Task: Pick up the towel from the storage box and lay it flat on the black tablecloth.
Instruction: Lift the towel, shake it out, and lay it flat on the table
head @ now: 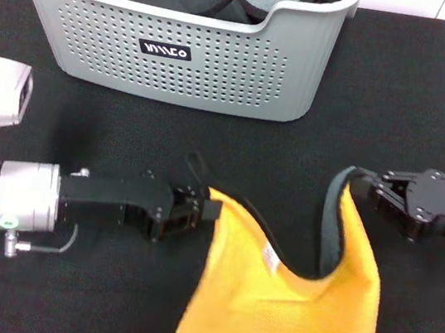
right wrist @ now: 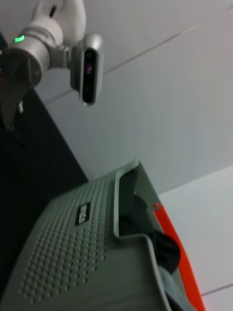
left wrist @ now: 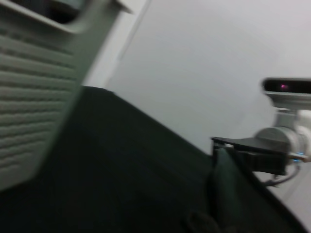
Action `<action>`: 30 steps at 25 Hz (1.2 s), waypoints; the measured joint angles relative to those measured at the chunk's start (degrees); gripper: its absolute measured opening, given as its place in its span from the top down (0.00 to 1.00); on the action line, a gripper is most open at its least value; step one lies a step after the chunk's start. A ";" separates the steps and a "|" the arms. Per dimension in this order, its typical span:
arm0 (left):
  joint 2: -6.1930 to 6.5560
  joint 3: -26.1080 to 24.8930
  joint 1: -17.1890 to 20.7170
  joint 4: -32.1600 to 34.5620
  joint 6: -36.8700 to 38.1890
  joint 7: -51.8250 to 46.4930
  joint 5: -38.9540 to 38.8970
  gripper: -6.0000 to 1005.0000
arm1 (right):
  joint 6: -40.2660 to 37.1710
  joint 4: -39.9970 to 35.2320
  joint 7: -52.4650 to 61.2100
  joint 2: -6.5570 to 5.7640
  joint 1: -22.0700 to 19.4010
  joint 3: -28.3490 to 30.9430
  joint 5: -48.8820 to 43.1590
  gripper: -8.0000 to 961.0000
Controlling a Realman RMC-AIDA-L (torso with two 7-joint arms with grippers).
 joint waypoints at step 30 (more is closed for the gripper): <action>0.96 -7.40 6.70 6.40 -13.78 -1.93 -0.68 0.98 | 16.75 0.73 -4.58 0.00 5.64 -10.13 6.44 0.89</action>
